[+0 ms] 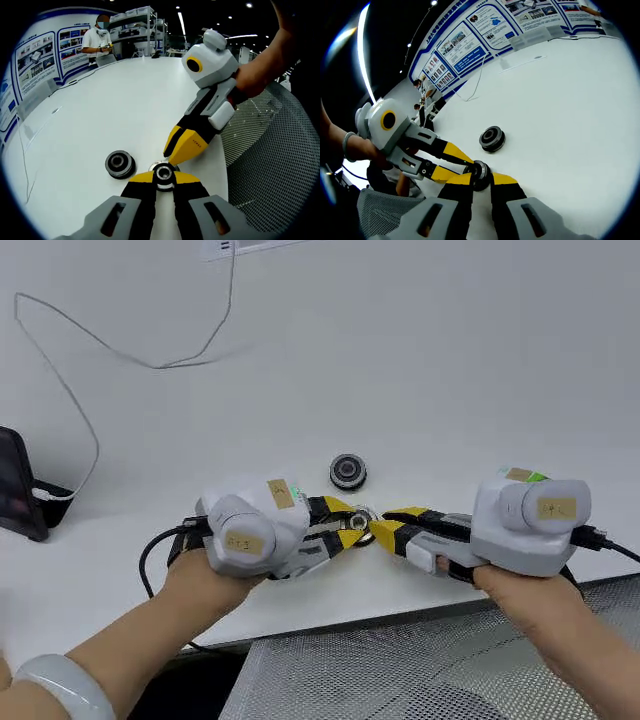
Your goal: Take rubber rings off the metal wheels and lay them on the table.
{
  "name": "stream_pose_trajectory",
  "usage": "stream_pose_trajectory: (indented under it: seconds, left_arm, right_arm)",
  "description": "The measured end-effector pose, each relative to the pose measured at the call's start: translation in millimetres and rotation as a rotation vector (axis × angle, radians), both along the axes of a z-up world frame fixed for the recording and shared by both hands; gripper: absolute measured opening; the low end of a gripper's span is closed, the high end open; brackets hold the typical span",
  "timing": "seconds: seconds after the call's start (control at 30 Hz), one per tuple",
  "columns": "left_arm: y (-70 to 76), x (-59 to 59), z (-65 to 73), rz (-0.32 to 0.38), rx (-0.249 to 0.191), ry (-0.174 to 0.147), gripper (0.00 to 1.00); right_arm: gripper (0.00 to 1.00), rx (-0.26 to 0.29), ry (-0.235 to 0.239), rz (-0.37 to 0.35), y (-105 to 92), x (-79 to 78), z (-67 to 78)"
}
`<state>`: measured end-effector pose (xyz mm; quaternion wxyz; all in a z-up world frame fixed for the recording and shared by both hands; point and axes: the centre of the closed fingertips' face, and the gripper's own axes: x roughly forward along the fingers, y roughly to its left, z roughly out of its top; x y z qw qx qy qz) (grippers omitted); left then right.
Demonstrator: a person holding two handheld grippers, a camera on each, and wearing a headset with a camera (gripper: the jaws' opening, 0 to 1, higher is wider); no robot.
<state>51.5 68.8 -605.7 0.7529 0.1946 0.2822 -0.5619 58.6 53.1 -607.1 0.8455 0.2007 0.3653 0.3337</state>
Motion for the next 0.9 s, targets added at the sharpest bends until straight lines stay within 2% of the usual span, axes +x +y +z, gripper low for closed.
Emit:
stream_pose_trajectory:
  seconds: [0.2,0.43,0.53,0.73,0.9]
  left_arm:
    - [-0.1,0.3,-0.1,0.005,-0.003,0.002,0.12]
    - [-0.3,0.3,0.0,0.006,-0.009,0.005,0.12]
    - [-0.5,0.0,0.5,0.007,-0.01,0.006,0.12]
    - [-0.4,-0.2,0.4,0.008,-0.013,0.009,0.12]
    - [-0.1,-0.6,0.2,0.012,-0.016,0.01,0.12]
  right_arm:
    - [0.14,0.038,0.066,-0.043,-0.2,-0.6,-6.4]
    - [0.14,0.077,0.114,-0.064,1.2,-4.5,-10.8]
    - [0.14,0.117,0.145,-0.087,0.5,-4.3,-12.1]
    - [0.14,0.145,0.165,-0.093,1.3,-5.1,-11.7]
    - [0.14,0.18,0.174,-0.099,4.2,-5.7,-5.7]
